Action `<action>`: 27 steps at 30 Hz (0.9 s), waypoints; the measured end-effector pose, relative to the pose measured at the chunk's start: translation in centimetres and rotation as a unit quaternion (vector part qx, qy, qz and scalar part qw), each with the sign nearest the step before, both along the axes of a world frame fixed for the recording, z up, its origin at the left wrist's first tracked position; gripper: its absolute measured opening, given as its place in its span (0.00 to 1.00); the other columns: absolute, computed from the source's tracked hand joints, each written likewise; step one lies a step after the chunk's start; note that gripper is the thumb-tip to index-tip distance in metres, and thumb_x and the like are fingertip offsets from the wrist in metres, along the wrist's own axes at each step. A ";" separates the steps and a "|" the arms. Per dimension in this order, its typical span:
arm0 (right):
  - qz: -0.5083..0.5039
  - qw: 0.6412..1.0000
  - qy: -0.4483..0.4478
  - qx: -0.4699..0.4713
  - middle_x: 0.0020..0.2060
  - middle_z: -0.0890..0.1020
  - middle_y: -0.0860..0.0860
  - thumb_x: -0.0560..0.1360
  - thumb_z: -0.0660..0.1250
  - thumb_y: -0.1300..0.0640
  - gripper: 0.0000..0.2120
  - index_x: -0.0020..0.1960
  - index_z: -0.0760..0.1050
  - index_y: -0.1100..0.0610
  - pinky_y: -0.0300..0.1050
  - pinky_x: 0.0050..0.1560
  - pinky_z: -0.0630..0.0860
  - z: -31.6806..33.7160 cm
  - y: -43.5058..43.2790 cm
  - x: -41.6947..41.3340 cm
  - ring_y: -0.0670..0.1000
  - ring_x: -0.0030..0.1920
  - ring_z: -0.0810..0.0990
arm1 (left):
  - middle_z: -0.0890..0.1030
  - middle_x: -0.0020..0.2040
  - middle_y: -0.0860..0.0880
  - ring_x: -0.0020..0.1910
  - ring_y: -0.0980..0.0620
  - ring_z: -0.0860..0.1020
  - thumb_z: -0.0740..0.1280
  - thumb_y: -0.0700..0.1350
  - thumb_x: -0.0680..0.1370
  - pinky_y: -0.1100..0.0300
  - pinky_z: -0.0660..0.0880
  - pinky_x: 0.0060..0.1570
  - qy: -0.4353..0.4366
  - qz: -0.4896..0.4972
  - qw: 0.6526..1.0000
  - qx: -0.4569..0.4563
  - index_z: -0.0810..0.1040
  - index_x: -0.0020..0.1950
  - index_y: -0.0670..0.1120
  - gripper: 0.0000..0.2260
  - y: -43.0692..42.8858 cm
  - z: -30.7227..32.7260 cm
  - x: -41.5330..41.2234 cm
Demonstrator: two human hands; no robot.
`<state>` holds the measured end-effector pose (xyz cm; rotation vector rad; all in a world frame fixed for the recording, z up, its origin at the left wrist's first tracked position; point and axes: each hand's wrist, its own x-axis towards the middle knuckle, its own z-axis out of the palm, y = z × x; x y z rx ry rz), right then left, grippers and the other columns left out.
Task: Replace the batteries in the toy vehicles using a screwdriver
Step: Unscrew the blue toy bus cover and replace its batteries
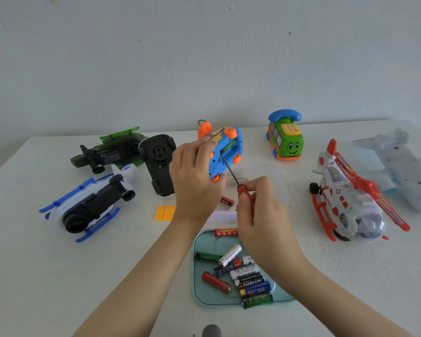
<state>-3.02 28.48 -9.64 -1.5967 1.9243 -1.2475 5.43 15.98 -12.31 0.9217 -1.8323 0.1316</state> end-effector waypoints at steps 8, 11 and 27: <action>0.003 1.000 -0.020 0.018 0.23 0.70 0.46 0.80 0.58 0.58 0.03 0.48 0.69 0.54 0.37 0.22 0.61 0.5 0.9 -2.1 0.44 0.22 0.67 | 0.79 0.54 0.44 0.53 0.41 0.76 0.70 0.35 0.63 0.54 0.70 0.56 0.003 -0.029 1.000 0.010 0.74 0.57 0.43 0.22 -1.1 -0.5 1.2; 0.000 0.999 -0.022 0.027 0.21 0.69 0.46 0.79 0.59 0.59 0.04 0.47 0.70 0.53 0.37 0.22 0.61 0.6 1.0 -2.6 0.44 0.22 0.66 | 0.79 0.54 0.44 0.54 0.41 0.76 0.69 0.35 0.64 0.54 0.70 0.57 -0.007 -0.038 0.999 0.004 0.74 0.57 0.44 0.21 -1.1 -0.5 1.3; 0.019 0.993 -0.072 0.087 0.25 0.80 0.51 0.74 0.68 0.60 0.04 0.40 0.77 0.55 0.41 0.29 0.77 1.4 0.8 -2.6 0.47 0.24 0.77 | 0.74 0.39 0.60 0.37 0.63 0.76 0.80 0.48 0.64 0.75 0.69 0.32 0.173 0.050 0.962 0.205 0.67 0.52 0.47 0.26 3.1 2.4 5.7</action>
